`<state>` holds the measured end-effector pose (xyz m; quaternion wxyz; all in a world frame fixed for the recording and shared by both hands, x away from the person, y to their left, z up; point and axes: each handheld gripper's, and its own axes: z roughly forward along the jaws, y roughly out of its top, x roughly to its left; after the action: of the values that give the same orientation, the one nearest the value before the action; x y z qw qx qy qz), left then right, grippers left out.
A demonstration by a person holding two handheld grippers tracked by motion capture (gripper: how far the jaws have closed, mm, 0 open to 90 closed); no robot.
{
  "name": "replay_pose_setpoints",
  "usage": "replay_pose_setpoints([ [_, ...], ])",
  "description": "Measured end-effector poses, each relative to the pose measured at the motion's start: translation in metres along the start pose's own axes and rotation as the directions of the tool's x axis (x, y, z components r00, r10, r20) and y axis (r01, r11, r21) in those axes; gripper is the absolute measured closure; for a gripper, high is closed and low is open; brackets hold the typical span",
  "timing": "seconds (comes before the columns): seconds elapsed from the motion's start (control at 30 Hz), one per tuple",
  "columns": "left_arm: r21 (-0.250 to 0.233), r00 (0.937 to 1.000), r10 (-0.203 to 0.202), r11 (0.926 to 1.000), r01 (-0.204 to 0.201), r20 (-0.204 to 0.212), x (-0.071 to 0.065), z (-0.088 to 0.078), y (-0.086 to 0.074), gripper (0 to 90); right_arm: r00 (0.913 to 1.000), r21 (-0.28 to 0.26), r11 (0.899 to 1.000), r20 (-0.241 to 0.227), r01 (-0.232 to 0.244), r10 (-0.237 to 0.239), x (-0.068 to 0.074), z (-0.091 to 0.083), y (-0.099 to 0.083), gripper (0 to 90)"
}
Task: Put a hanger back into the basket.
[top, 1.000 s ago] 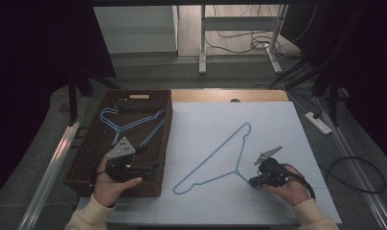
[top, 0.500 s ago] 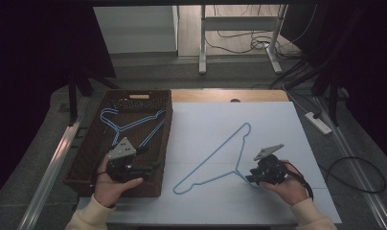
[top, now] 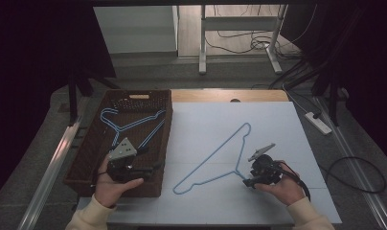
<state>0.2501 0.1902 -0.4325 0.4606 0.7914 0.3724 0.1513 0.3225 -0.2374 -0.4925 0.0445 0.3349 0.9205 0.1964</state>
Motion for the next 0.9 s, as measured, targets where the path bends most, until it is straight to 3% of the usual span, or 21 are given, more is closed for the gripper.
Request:
replay_pose_setpoints([
  [0.27, -0.001, 1.0, 0.0, 1.0, 0.0, 0.003, 0.0, 0.0, 0.0, 26.8, 0.9978, 0.086, 0.996, 0.066, -0.011, 0.006, 0.008, 0.004, 0.003, 60.2],
  [0.37, -0.001, 1.0, 0.001, 1.0, -0.001, 0.002, -0.001, 0.0, 0.0, 26.8, 0.9965, 0.102, 0.994, 0.081, -0.029, 0.021, 0.012, 0.004, 0.004, 71.7],
  [0.53, -0.002, 1.0, 0.008, 1.0, -0.008, 0.004, -0.003, 0.0, 0.001, 26.8, 0.9907, 0.132, 0.985, 0.087, -0.115, 0.105, 0.015, 0.005, 0.008, 85.9],
  [0.57, -0.002, 1.0, 0.008, 1.0, -0.008, 0.004, -0.003, 0.0, 0.001, 26.8, 0.9907, 0.132, 0.985, 0.087, -0.115, 0.105, 0.015, 0.005, 0.008, 85.9],
  [0.6, -0.004, 0.9999, 0.012, 0.9999, -0.012, 0.005, -0.004, 0.0, 0.002, 26.8, 0.9873, 0.131, 0.981, 0.083, -0.146, 0.136, 0.014, 0.005, 0.008, 86.6],
  [0.9, -0.003, 0.9988, 0.041, 0.9991, -0.041, 0.028, -0.019, 0.003, 0.012, 26.9, 0.9829, 0.108, 0.978, 0.054, -0.181, 0.176, 0.008, 0.0, 0.007, 88.1],
])
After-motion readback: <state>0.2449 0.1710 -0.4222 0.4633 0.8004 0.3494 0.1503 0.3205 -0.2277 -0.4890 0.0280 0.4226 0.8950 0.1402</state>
